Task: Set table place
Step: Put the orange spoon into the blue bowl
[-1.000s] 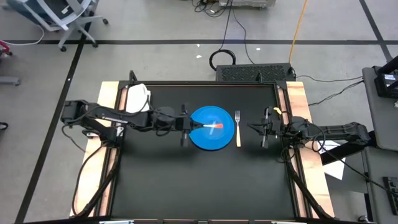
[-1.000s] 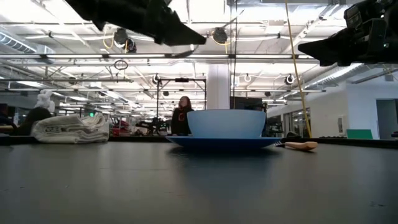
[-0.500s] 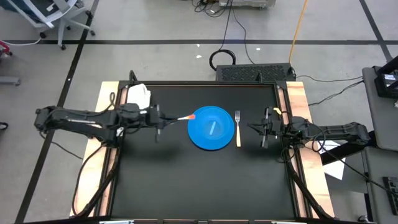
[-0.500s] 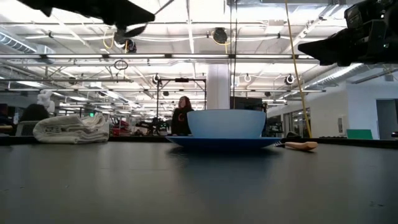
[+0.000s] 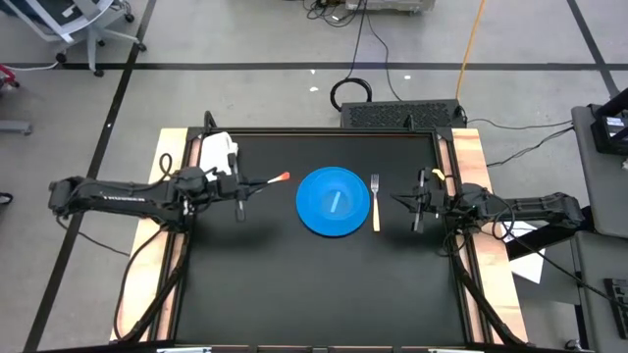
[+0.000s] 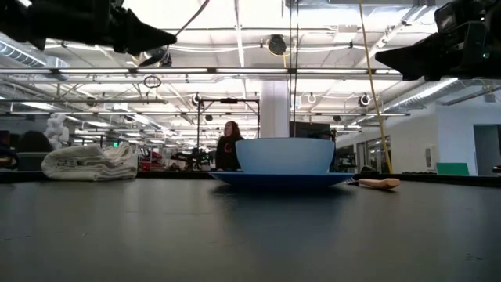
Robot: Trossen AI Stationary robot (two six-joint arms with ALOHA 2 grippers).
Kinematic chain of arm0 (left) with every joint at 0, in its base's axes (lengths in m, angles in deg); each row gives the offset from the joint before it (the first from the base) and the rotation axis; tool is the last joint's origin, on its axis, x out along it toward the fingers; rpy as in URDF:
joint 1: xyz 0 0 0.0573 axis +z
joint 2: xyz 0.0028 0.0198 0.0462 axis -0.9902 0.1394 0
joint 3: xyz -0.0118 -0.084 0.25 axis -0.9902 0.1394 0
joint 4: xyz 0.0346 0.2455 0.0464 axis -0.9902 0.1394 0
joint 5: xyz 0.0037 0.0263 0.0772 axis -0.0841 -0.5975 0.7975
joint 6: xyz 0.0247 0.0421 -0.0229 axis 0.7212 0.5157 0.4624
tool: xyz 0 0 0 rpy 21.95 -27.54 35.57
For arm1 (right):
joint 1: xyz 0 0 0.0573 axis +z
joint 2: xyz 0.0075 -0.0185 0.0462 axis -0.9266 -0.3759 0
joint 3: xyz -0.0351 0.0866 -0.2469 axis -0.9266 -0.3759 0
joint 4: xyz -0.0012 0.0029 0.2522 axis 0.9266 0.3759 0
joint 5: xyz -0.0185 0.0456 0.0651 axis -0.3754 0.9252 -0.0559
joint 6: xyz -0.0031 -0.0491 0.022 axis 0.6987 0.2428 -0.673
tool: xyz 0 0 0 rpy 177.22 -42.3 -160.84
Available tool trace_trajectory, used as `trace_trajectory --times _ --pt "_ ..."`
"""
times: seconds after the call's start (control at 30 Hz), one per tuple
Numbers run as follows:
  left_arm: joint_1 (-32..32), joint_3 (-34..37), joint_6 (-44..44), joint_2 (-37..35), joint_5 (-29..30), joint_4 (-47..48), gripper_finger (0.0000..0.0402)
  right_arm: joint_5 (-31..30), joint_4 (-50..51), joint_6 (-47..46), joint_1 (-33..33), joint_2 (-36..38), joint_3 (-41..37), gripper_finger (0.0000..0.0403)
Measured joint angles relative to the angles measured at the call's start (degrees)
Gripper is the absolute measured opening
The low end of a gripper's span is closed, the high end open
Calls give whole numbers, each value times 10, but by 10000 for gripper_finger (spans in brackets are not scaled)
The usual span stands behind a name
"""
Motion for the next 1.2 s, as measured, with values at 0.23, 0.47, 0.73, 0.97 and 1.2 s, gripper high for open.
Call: trace_trajectory --times 0.23,0.47,0.73,0.97,1.2 --pt "30 61 -25 -1 -24 -94 5 0 1 0 0 0 0 0" --pt "39 94 -47 28 -53 -180 4 0 -6 0 0 0 0 0" --pt "40 76 -63 120 -53 -279 5 0 -8 0 0 0 0 0" --pt "40 6 -65 224 -53 -299 5 0 -7 0 0 0 0 0" --pt "53 -86 -84 333 -109 -297 5 0 -6 0 0 0 0 0"
